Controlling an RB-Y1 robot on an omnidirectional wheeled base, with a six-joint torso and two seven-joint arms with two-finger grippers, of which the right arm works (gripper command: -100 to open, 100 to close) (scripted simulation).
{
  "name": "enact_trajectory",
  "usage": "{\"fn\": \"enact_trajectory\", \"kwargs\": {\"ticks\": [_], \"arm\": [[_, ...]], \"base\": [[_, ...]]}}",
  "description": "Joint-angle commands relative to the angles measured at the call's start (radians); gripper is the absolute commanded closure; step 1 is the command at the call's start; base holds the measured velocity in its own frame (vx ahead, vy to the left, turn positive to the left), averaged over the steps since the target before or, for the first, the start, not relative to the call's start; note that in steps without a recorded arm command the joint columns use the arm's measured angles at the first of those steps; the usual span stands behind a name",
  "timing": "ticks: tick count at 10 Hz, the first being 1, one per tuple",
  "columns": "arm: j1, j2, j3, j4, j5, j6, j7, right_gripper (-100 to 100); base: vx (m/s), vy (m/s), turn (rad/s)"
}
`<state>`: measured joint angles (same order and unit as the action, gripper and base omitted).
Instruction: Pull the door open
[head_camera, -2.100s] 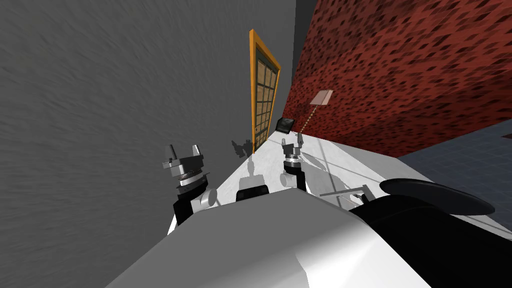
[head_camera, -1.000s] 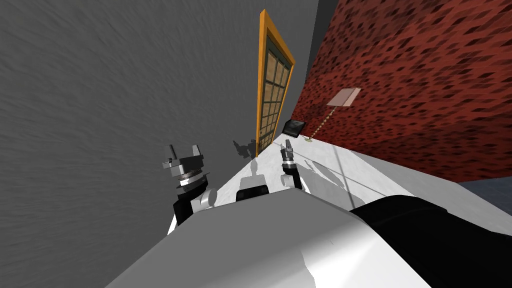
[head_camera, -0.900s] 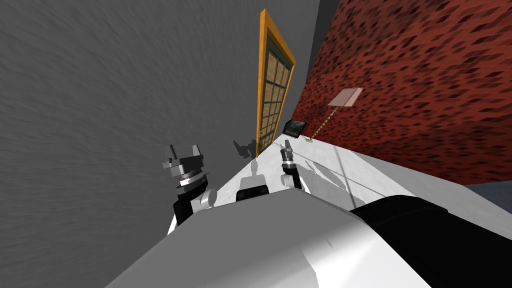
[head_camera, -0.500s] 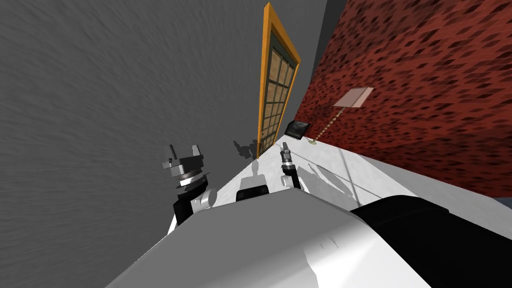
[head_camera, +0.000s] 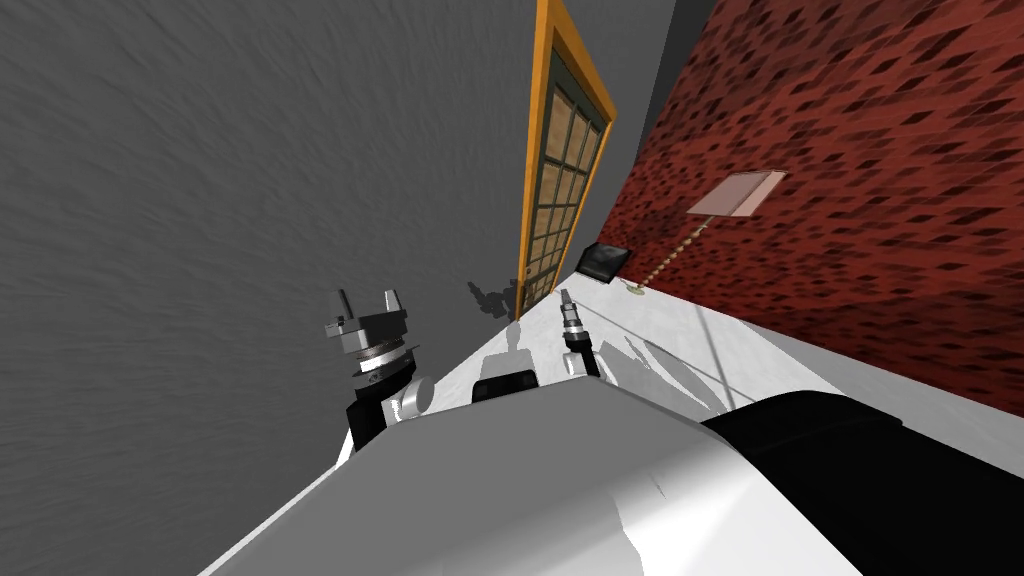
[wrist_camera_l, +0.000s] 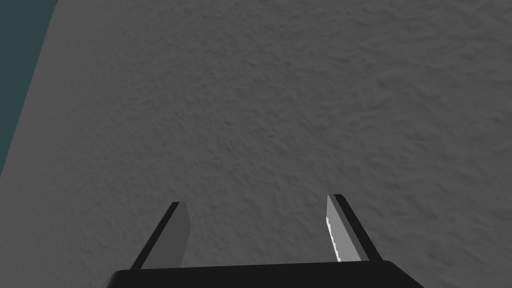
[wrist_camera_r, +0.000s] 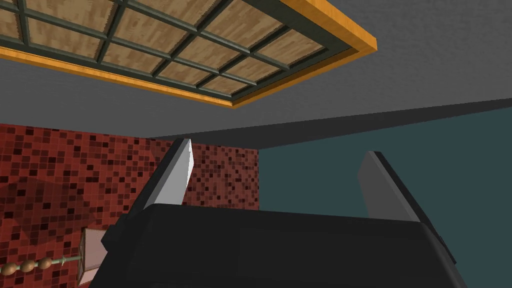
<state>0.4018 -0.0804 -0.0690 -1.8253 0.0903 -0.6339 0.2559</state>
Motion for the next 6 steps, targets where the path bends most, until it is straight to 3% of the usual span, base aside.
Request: {"fn": "enact_trajectory", "kwargs": {"ticks": [1, 2, 6], "arm": [[-0.006, -0.005, -0.008, 0.037, 0.02, -0.015, 0.035, -100], [-0.014, -0.01, -0.017, 0.075, 0.039, -0.03, 0.065, -100], [-0.029, -0.019, -0.035, 0.152, 0.077, -0.06, 0.126, -100]], "base": [[0.117, -0.091, 0.133], [0.122, -0.107, 0.144], [0.105, -0.081, 0.098]]}}
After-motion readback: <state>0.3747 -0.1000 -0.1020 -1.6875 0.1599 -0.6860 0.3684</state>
